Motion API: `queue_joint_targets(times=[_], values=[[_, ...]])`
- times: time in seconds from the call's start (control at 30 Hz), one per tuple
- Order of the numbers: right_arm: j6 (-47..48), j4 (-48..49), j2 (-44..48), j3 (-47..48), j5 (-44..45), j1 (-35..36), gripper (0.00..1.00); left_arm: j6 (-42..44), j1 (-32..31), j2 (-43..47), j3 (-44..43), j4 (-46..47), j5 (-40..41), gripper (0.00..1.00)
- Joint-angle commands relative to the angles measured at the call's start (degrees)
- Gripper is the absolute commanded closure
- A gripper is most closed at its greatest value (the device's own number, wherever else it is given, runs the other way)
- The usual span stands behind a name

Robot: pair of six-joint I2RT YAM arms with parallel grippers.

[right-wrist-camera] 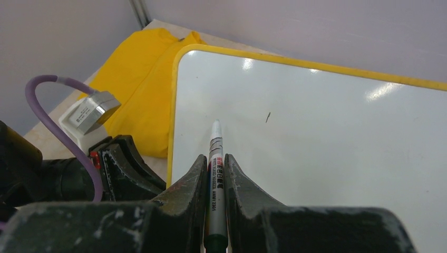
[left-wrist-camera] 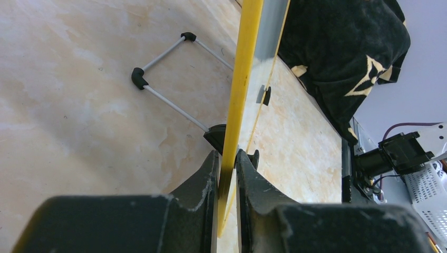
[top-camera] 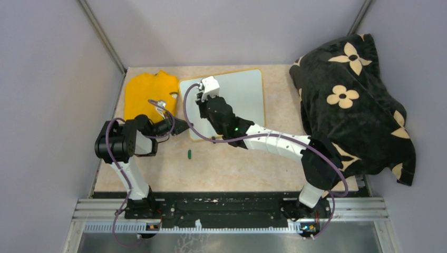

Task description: Write a sentence on the whiteboard

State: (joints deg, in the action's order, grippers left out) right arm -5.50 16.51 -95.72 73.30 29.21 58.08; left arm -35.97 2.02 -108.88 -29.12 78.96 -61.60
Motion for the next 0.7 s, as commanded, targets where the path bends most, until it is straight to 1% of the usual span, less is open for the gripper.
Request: queue_joint_targets(times=[0.0,0.33,0.5,0.67], values=[[0.8,1.2,-1.3,4.2,-1.1,0.6,1.00,1.2,0.3,-1.2,-0.8,-1.0,1.2,1.00],[0.6,-1.1,-3.1,6.3,0.0,0.5,1.00,1.2,0.3,-1.2,-0.8,-1.2,1.2,1.00],[0.9,-2.7,-4.9,7.9,2.7,0.5,1.00,1.2,0.3,-1.3,-0.9,-1.2,1.1,1.00],[0.9,-2.6,-5.7,8.5,3.6,0.5,1.00,1.2,0.3,-1.3,-0.9,-1.2,1.1,1.00]])
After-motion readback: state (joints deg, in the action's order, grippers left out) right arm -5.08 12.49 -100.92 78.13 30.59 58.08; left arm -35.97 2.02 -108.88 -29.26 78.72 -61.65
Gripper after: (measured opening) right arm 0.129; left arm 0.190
